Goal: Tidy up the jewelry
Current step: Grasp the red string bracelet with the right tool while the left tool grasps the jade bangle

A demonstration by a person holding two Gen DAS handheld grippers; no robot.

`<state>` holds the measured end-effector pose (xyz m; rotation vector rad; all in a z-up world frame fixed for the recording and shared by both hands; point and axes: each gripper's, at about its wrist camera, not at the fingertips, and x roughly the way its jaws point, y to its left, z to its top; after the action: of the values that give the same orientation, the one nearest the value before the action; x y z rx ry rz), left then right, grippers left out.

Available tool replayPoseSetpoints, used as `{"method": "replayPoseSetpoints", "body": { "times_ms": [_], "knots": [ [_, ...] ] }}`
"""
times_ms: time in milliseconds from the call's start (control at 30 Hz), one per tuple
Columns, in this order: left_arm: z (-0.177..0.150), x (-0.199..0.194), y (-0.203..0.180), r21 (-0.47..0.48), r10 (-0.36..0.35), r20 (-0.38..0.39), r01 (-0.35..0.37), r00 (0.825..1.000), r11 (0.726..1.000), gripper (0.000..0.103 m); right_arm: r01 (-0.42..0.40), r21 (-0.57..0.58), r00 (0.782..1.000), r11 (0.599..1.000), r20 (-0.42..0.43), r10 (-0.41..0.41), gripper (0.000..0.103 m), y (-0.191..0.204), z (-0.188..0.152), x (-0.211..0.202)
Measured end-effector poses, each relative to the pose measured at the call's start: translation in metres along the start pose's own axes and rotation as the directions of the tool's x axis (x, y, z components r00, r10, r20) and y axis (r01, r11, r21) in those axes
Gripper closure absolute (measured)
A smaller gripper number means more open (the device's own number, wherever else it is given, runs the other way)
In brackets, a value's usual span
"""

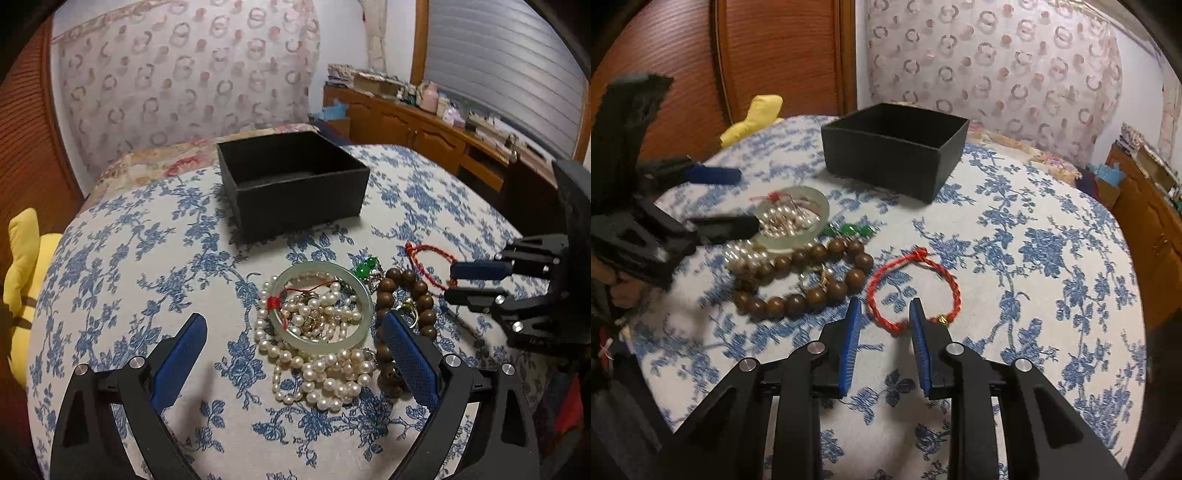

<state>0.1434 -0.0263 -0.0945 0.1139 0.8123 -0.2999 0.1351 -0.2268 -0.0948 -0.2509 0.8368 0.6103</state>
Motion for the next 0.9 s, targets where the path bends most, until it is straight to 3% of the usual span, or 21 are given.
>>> {"method": "replayPoseSetpoints", "body": {
  "times_ms": [200, 433, 600, 733, 900],
  "knots": [
    [0.008, 0.013, -0.006, 0.049, -0.016, -0.042, 0.018, 0.999, 0.999, 0.011, 0.014, -0.009, 1.000, 1.000, -0.003, -0.014, 0.074, -0.003, 0.005, 0.002],
    [0.015, 0.028, -0.016, 0.105, -0.039, -0.087, 0.048, 0.995, 0.993, 0.023, 0.014, -0.012, 1.000, 1.000, -0.014, -0.014, 0.074, -0.004, 0.003, 0.007],
    [0.021, 0.035, -0.016, 0.100, -0.046, -0.099, 0.056, 0.994, 0.993, 0.023, 0.009, -0.011, 1.000, 1.000, -0.018, -0.009, 0.074, -0.004, 0.003, 0.010],
    [0.019, 0.036, -0.015, 0.104, -0.052, -0.111, 0.064, 0.992, 0.992, 0.032, 0.003, -0.009, 1.000, 1.000, -0.018, -0.004, 0.074, -0.005, 0.003, 0.010],
    [0.016, 0.041, -0.017, 0.115, -0.046, -0.129, 0.061, 0.991, 0.992, 0.033, 0.006, -0.012, 1.000, 1.000, -0.018, -0.007, 0.074, -0.005, 0.003, 0.010]
  ]
}}
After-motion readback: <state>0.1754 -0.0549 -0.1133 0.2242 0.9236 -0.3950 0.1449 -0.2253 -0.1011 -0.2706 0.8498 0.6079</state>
